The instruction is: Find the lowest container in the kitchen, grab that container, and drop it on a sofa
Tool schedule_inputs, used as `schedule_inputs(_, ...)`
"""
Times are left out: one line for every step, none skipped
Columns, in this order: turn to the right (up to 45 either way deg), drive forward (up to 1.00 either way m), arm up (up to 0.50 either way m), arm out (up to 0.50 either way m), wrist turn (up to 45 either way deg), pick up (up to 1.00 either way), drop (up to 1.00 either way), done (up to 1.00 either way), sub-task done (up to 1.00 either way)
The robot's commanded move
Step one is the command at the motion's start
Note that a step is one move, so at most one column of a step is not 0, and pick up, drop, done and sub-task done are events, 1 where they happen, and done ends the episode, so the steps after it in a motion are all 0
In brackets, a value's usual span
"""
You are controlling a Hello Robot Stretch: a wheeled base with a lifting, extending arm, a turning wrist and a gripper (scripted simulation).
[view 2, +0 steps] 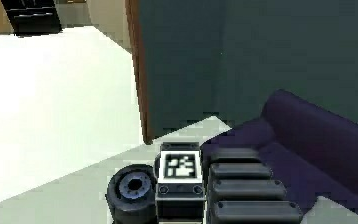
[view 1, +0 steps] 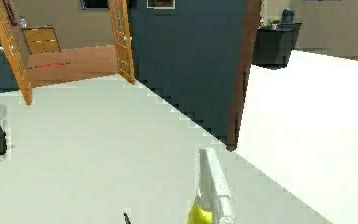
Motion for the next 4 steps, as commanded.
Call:
schedule_inputs(45.0,0.00,0.00,0.00,0.0,0.00,0.00,0.00,0.00)
schedule_inputs(45.0,0.00,0.00,0.00,0.0,0.00,0.00,0.00,0.00)
schedule_inputs(45.0,0.00,0.00,0.00,0.0,0.00,0.00,0.00,0.00)
schedule_inputs(9.0,0.00,0.00,0.00,0.0,0.00,0.00,0.00,0.00)
